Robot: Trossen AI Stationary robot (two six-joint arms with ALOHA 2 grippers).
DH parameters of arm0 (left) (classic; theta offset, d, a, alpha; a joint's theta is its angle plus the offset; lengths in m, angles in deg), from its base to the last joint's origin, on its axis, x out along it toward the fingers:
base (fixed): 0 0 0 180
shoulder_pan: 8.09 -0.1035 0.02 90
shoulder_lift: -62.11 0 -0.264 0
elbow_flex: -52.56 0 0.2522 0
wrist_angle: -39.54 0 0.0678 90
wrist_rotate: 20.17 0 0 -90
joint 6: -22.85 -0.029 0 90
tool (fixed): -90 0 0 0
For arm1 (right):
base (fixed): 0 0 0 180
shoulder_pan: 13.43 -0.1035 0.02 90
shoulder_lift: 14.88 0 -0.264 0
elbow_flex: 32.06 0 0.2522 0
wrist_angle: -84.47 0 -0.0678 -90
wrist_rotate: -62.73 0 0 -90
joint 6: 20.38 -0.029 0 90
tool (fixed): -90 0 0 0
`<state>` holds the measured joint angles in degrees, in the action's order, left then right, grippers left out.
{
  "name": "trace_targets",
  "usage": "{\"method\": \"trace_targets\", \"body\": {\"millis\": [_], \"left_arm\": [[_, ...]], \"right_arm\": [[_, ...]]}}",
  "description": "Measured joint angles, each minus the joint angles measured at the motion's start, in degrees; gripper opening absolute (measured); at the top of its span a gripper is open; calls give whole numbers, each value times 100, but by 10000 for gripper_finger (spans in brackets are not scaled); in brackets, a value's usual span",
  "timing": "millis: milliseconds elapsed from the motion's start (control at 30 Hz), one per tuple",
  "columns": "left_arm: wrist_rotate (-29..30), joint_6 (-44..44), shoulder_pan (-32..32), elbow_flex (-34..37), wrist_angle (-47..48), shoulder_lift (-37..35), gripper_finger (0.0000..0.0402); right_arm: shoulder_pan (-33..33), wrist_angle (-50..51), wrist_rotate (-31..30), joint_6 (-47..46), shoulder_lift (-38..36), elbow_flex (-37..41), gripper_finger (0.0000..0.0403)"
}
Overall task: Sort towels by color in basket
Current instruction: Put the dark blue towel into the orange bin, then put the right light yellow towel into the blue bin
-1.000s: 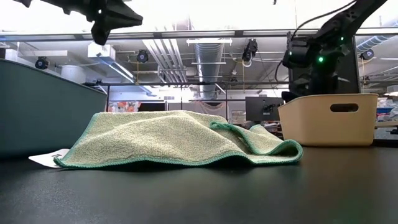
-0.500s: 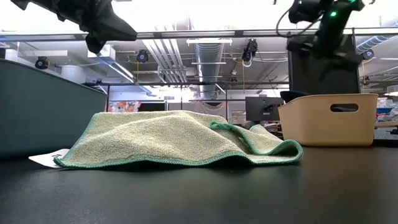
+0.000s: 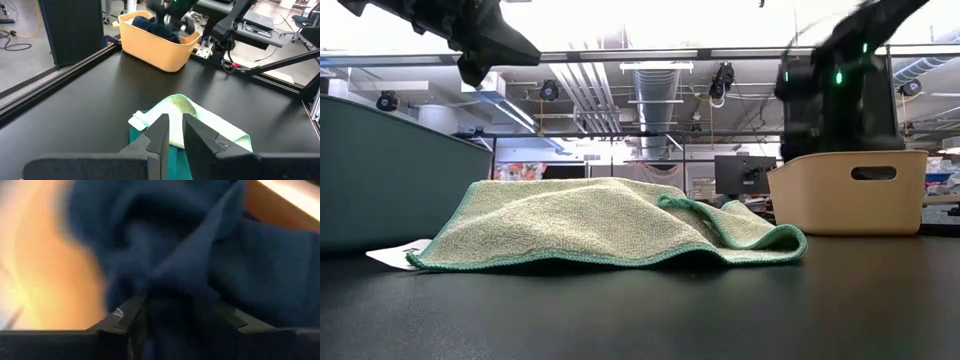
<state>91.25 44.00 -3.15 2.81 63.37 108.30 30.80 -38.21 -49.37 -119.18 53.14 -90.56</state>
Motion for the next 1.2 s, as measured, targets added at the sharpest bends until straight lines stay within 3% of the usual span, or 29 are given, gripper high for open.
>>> {"method": "trace_targets", "body": {"millis": [200, 300, 400, 700, 800, 967, 1200], "left_arm": [[-447, 260, 1, 0, -13, 13, 39], [-204, 513, -1, 0, -6, 82, 39], [39, 639, -6, 2, -20, 148, 39], [-139, 644, -1, 1, 3, 223, 82], [-397, 641, -1, 0, 3, 138, 103], [-978, 560, -1, 0, 154, -36, 132], [-1533, 531, 207, 1, 50, -150, 151]], "right_arm": [[636, -1269, 284, 773, 674, 362, 136], [713, -1503, 476, 934, 827, 302, 142], [669, -1401, 470, 1095, 724, 149, 151], [-279, 430, -849, 1561, -478, -730, 183], [-984, 556, -974, 2058, -840, -989, 192], [-2897, -211, -1696, 3098, -1017, -1243, 205], [-5520, -2345, -1645, 5477, -159, -1243, 205]]}}
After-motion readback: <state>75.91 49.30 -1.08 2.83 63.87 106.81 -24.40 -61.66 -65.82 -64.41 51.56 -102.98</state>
